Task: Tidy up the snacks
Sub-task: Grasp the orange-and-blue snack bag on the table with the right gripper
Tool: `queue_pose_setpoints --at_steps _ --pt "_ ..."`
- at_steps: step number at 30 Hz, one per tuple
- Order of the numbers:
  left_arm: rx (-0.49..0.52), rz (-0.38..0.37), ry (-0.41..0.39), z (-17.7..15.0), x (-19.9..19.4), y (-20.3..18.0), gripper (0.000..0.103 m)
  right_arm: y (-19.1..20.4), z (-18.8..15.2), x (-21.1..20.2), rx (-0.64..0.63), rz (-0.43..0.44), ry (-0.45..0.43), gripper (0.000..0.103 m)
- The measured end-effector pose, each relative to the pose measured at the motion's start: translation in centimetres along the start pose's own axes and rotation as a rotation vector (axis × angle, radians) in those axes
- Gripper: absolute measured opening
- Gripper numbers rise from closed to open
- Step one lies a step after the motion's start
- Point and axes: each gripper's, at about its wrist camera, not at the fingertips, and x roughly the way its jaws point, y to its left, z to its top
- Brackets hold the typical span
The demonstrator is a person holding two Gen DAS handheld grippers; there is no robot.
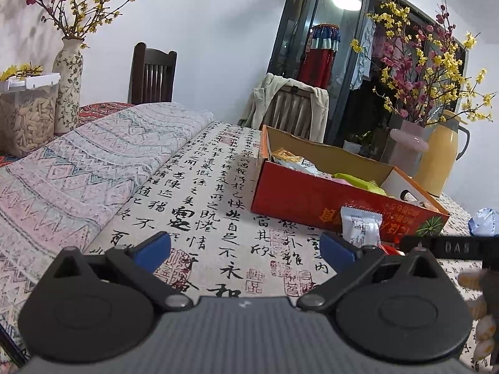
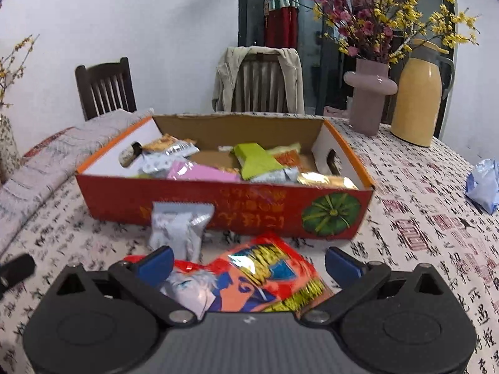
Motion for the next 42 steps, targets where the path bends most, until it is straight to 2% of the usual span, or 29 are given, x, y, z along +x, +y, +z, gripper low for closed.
queue_pose_setpoints --at_steps 8,11,15,23,30,40,41,42 --pt "-0.009 -0.010 -0.006 0.0 -0.2 0.2 0.103 -2.9 -2.4 -1.2 -0.082 -0.022 0.027 0.103" --pt "-0.010 -0.008 -0.006 0.0 -0.2 0.2 0.103 -4.4 -3.1 -0.9 -0.060 -0.031 0.053 0.103" --pt "-0.011 -0.003 -0.003 0.0 -0.2 0.1 0.103 -5.6 -3.2 -0.1 -0.009 0.000 0.068 0.103" --pt "-0.018 0.004 0.005 0.0 0.0 0.2 0.103 -6.1 -2.4 2.7 0.025 0.059 0.118 0.103" --pt "-0.020 0.002 0.001 0.0 0.0 0.2 0.103 -5.9 -2.9 3.0 0.011 0.051 0.085 0.103" --pt "-0.015 0.013 0.009 0.0 0.1 0.2 0.103 -5.9 -2.6 3.1 -0.002 0.073 0.093 0.103" --pt "-0.015 0.016 0.011 0.0 0.1 0.2 0.103 -5.9 -2.6 3.1 0.000 0.078 0.091 0.103" --pt "-0.016 0.019 0.013 0.0 0.2 0.1 0.103 -5.9 -2.6 3.0 -0.001 0.081 0.083 0.096"
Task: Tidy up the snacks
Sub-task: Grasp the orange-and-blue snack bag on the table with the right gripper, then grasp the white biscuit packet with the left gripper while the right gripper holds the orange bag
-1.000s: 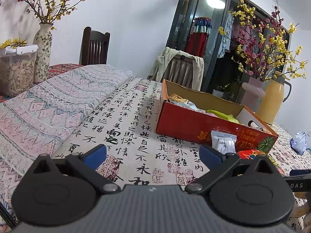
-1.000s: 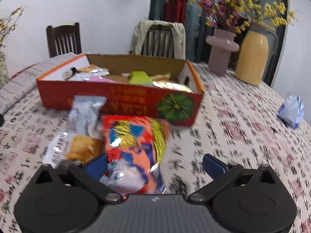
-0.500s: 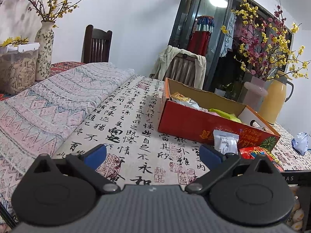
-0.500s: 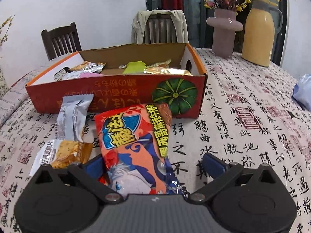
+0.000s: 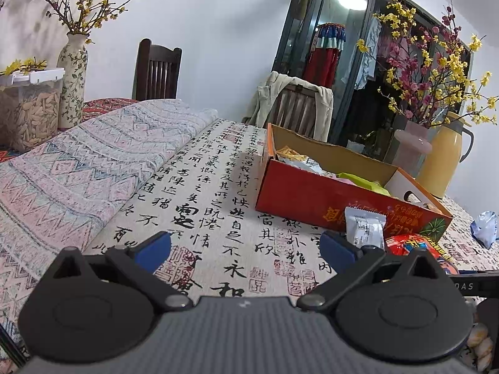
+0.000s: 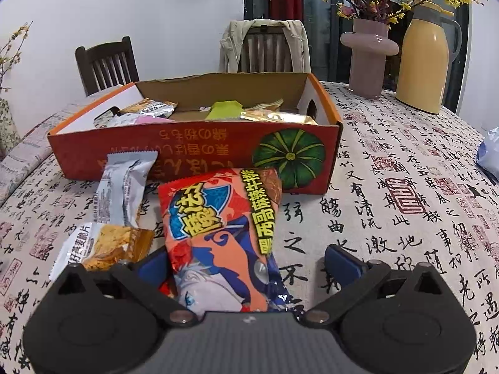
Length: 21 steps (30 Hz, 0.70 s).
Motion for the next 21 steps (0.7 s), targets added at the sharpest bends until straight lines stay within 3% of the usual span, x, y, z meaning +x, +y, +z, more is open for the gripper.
queue_pose_setpoints --at_steps 2,3,12,21 --pt "-0.001 0.005 0.007 0.1 0.1 0.0 0.103 0.2 -0.2 -0.5 -0.009 0.018 -0.028 0.074" --pt "-0.001 0.007 0.010 0.1 0.2 0.0 0.103 0.3 -0.2 -0.8 -0.012 0.030 -0.037 0.056" --pt "-0.002 0.031 0.030 0.1 0.5 -0.1 0.103 -1.4 -1.5 -4.9 -0.009 0.013 -0.184 0.055" --pt "-0.003 0.072 0.047 0.2 0.9 -0.2 0.103 -4.6 -2.4 -4.2 0.063 0.025 -0.165 0.055"
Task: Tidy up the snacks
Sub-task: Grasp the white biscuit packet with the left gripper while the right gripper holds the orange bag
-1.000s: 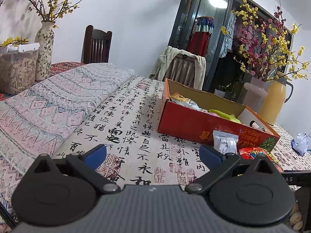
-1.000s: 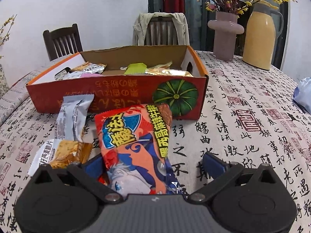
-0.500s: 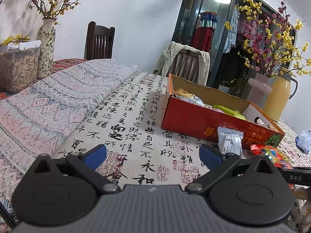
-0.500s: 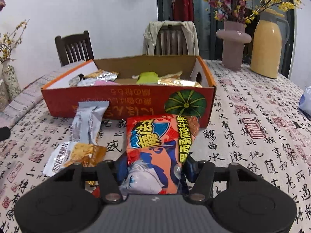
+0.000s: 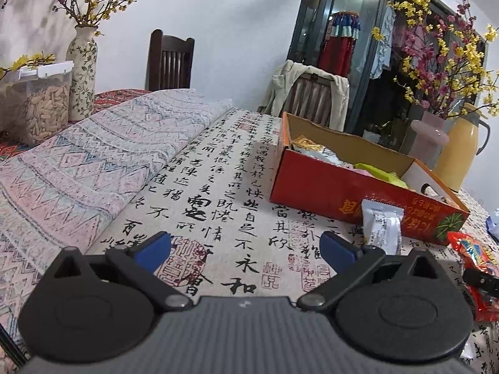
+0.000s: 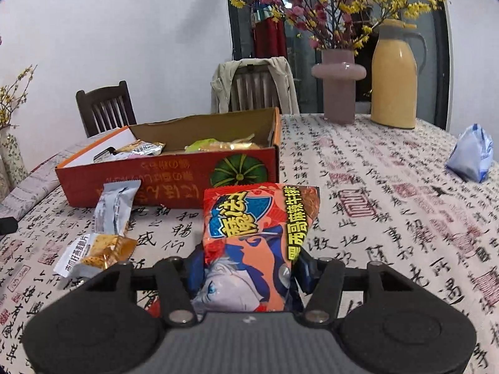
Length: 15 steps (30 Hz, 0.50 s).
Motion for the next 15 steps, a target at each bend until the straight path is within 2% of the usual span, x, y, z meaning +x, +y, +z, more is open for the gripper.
queue_pose_setpoints --at_steps 5,10,15 --pt "0.006 0.030 0.016 0.1 0.3 -0.2 0.103 -0.3 -0.3 0.1 0.023 0.015 -0.001 0.055" --pt "0.057 0.066 0.017 0.2 0.1 -1.4 0.103 -0.1 -0.5 0.0 0.019 0.025 -0.004 0.055" --pt "0.064 0.005 0.056 0.8 -0.4 -4.1 0.103 -0.2 -0.5 0.0 0.024 0.034 -0.007 0.055"
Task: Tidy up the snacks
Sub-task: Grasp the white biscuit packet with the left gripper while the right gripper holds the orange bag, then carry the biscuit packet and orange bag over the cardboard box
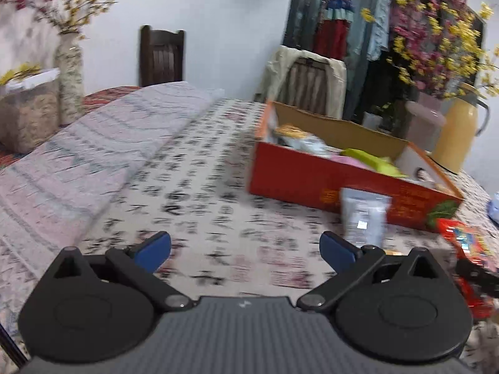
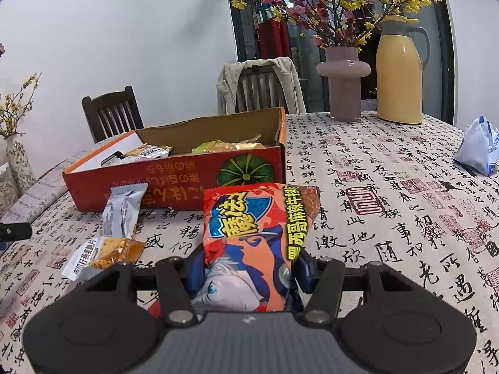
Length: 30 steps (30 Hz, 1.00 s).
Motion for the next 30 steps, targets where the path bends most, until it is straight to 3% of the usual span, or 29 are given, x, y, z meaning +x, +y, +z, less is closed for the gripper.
queue_pose_setpoints --at_steps 10,22,23,28,30 --pt "0.112 -0.092 0.064 0.7 -0.1 -7.9 0.103 -0.2 -0.2 -0.4 0.021 -0.007 -0.026 0.055" --pt "0.142 -0.030 0.212 -0.6 3.9 -12.2 0.102 -0.5 -0.2 -0.4 0.034 0.012 -0.033 0.055" --pt "0.143 -0.025 0.220 -0.8 4.1 -12.3 0.100 -0.5 -0.2 -0.4 0.035 0.013 -0.034 0.055" --pt "0.152 -0.013 0.244 -1.6 4.9 -12.9 0.066 -0.5 -0.2 -0.5 0.030 0.021 -0.039 0.055" --pt "0.150 -0.030 0.238 -1.7 4.7 -12.8 0.061 -0.5 -0.2 -0.6 0.029 0.024 -0.040 0.055"
